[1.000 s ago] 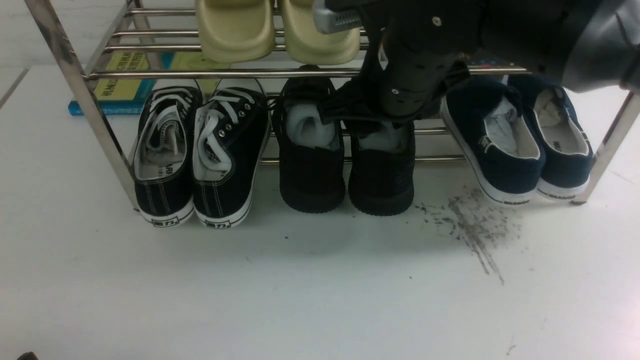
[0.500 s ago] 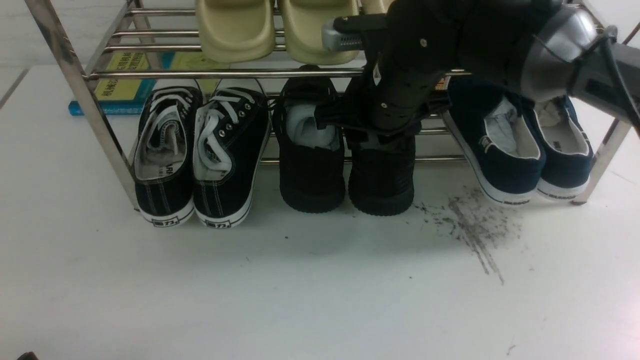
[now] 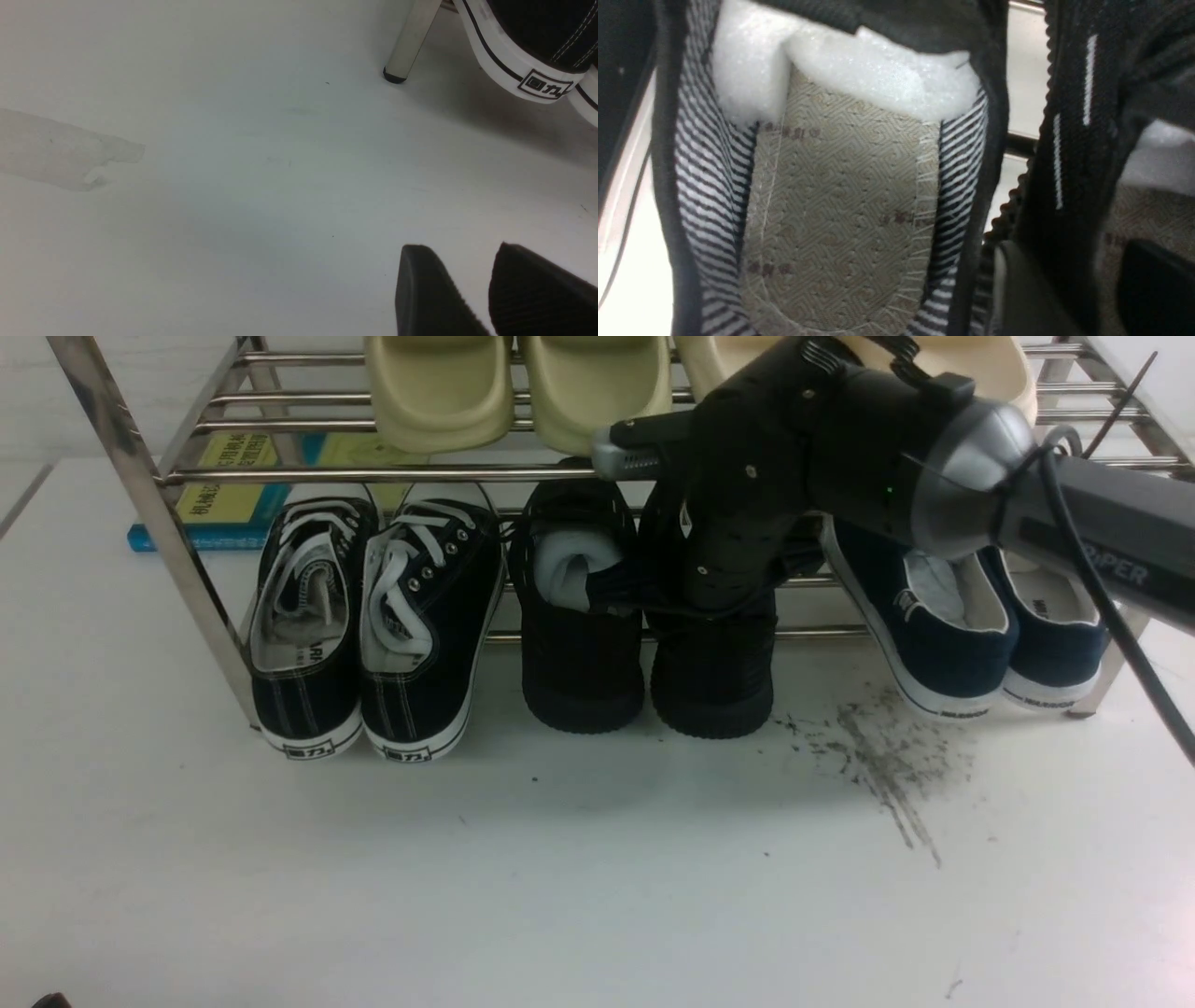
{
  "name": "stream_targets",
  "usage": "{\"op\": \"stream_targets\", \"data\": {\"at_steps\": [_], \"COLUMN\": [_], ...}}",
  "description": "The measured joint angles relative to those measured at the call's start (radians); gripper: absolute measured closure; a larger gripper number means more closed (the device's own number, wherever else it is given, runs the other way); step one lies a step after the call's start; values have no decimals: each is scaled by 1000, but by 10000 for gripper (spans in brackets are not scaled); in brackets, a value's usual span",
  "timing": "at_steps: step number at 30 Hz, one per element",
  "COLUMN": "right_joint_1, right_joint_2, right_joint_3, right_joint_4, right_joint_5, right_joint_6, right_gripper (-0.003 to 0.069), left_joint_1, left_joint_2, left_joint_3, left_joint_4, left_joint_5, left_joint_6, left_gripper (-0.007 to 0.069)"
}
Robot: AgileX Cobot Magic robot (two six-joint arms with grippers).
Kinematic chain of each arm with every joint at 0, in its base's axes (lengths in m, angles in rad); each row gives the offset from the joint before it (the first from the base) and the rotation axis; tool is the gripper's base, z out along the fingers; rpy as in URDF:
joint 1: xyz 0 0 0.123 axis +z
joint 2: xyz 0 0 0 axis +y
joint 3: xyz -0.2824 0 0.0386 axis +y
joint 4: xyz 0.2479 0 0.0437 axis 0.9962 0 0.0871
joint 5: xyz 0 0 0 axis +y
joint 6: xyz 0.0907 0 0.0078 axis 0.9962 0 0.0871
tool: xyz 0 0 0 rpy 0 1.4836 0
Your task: Take the shoes off the shelf with your hand on the white table.
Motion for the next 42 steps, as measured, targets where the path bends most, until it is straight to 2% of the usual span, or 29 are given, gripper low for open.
{"op": "stream_targets", "data": {"at_steps": [4,6,12,19,25,29,35,42], "right_joint_1": [2,2,2,2,12,64,151,172], "right_joint_2": [0,-5,-73,-224,-290,-352,-492,-660], "right_joint_3": [0,0,0,0,2,34,177,442], "right_joint_4": [0,0,35,131,211,231,257,252], "right_joint_5": [4,10,130,292,311,315,314,314], "right_joint_6": [1,1,-5,-110,-187,-224,-227,-143], "right_gripper": [632,657,657,657,657,656,653,650], "left_joint_1": [0,0,0,0,0,0,0,0], "left_joint_2": [0,0,0,0,0,0,0,0], "left_joint_3": [0,0,0,0,0,0,0,0], "left_joint_4": [0,0,0,0,0,0,0,0], "left_joint_5": [0,0,0,0,0,0,0,0], "left_joint_6": [0,0,0,0,0,0,0,0], "left_gripper": [385,385,385,385,385,385,385,385]}}
